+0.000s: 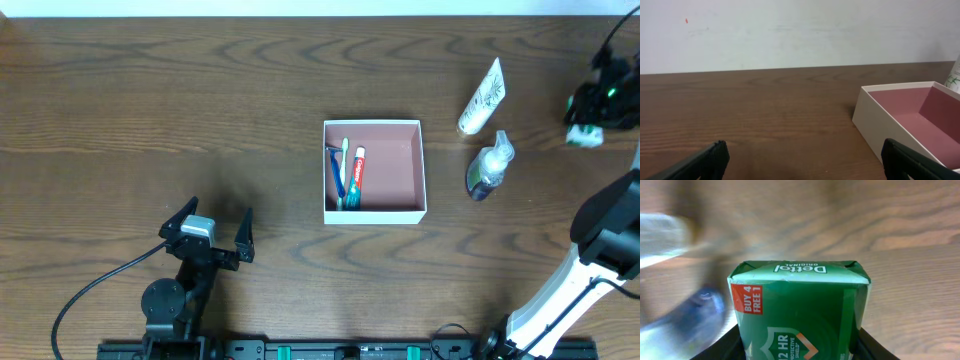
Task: Pack container
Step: 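Lift the soap bar and carry it over the box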
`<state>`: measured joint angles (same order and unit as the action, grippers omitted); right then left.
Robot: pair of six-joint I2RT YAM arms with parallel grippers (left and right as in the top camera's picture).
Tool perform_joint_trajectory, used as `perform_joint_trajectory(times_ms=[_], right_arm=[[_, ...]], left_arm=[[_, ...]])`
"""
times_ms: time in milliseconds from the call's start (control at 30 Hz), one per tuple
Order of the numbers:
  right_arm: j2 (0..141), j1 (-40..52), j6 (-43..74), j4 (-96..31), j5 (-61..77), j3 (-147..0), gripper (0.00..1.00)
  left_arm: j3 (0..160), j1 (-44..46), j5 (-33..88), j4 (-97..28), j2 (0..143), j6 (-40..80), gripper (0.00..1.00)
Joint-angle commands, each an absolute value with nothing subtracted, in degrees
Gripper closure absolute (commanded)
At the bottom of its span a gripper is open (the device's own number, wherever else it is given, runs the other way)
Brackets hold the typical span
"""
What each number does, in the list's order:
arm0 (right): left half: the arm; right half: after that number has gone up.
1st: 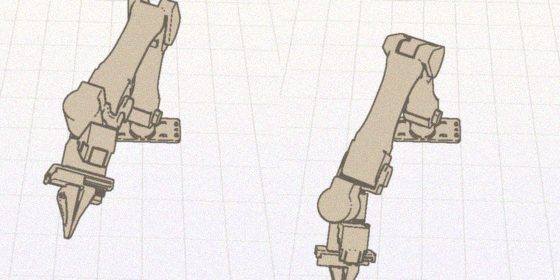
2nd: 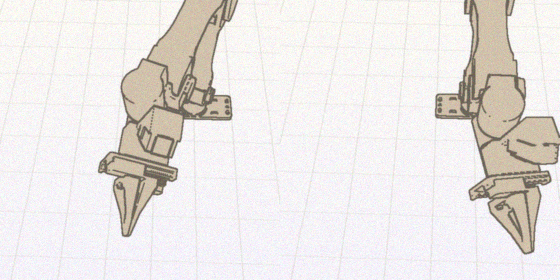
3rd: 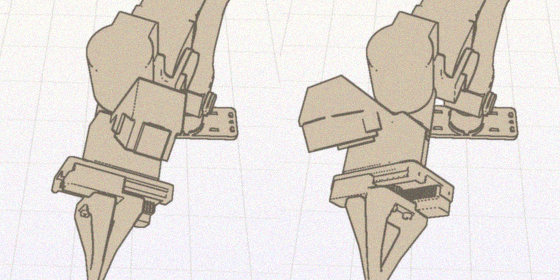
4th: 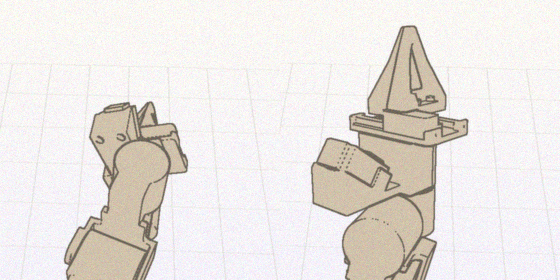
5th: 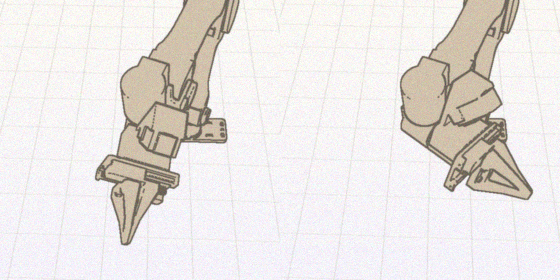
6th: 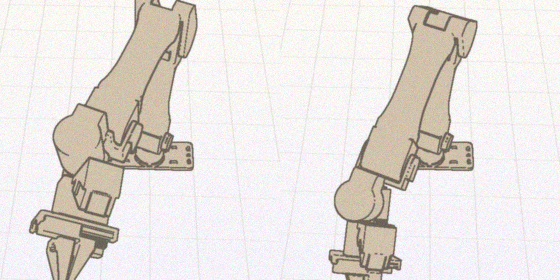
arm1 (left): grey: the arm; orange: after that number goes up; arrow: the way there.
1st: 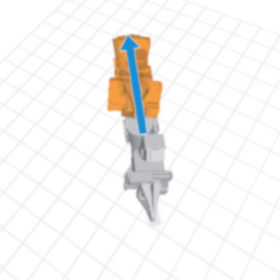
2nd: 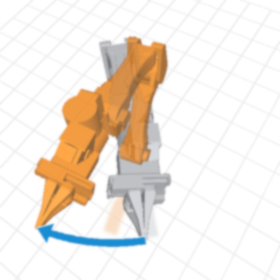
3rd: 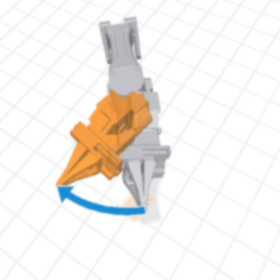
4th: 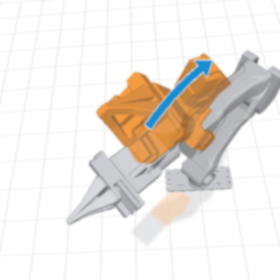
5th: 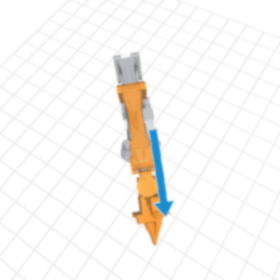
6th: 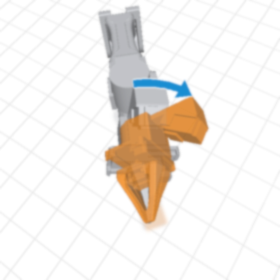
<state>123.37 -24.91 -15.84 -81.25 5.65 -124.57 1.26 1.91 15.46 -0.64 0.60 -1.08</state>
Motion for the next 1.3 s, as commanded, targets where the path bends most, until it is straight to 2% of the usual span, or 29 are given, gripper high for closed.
perform_joint_trajectory(times_ms=[0,133,233,700,933,1267], right_arm=[[123.2,-24.2,-14.8,-86.3,12.6,-135.5,0.75],[123.1,-21.5,-13.6,-96.1,17.1,-148.1,0.77],[121.6,-18.2,-7.3,-97.3,17.9,-152.4,0.81],[116.7,5.3,-2.1,-97.2,17.5,-152.4,0.73],[117.3,14.4,0.5,-95.3,10.3,-151.1,0.69],[117.4,17.4,17.0,-88.4,2.4,-137.2,0.72]], left_arm=[[0.2,1.7,15.8,-2.5,0.2,-0.8,0.02],[0.2,1.7,15.8,-2.5,0.2,-0.8,0.02],[0.2,1.7,15.8,-2.5,0.2,-0.8,0.02],[0.2,1.7,15.8,-2.5,0.2,-0.8,0.02],[0.2,1.7,15.8,-2.5,0.2,-0.8,0.02],[0.2,1.7,15.8,-2.5,0.2,-0.8,0.02]])
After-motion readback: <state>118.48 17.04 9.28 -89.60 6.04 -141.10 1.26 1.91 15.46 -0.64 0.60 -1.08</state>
